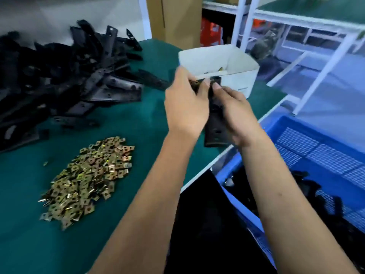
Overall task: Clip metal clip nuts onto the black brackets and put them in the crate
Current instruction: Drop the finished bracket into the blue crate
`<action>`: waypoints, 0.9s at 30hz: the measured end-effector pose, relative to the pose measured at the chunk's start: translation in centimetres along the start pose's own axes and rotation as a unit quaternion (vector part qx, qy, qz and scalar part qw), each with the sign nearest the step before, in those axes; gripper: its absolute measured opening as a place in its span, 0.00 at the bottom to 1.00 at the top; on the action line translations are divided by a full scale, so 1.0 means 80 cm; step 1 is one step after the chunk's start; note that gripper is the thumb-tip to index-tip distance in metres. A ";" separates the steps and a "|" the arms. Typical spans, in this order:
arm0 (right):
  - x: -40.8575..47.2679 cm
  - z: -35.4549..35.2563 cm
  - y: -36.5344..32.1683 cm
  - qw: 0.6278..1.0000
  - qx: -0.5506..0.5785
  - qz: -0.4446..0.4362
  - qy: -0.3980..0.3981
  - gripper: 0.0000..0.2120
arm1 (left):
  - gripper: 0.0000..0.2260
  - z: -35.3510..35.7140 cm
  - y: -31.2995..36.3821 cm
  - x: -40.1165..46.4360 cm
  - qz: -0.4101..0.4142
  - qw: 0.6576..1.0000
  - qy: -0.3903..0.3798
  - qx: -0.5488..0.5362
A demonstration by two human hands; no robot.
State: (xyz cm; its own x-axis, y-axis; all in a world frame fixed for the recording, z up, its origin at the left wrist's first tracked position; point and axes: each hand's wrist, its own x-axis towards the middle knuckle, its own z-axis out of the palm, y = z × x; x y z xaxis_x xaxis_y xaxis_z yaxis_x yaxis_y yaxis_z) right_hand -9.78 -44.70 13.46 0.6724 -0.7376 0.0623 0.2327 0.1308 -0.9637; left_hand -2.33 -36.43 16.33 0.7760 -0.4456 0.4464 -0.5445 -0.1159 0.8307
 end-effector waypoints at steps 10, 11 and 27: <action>-0.091 -0.342 0.047 0.859 -0.436 0.218 0.157 0.10 | 0.10 0.253 -0.013 -0.195 -0.203 0.875 -0.440 0.017; -0.101 -0.362 0.059 0.839 -0.470 0.244 0.126 0.11 | 0.10 0.265 -0.021 -0.214 -0.214 0.856 -0.470 0.022; -0.077 -0.371 0.044 0.796 -0.553 0.156 0.190 0.09 | 0.10 0.276 -0.026 -0.199 -0.059 0.905 -0.422 0.002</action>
State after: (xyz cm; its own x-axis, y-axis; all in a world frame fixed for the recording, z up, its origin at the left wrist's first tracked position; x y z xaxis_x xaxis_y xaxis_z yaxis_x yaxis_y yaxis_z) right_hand -33.97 -59.33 1.98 0.2665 -0.9580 -0.1057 -0.8059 -0.1613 -0.5696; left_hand -20.57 -48.71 0.16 0.3103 -0.9488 -0.0589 -0.4760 -0.2087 0.8543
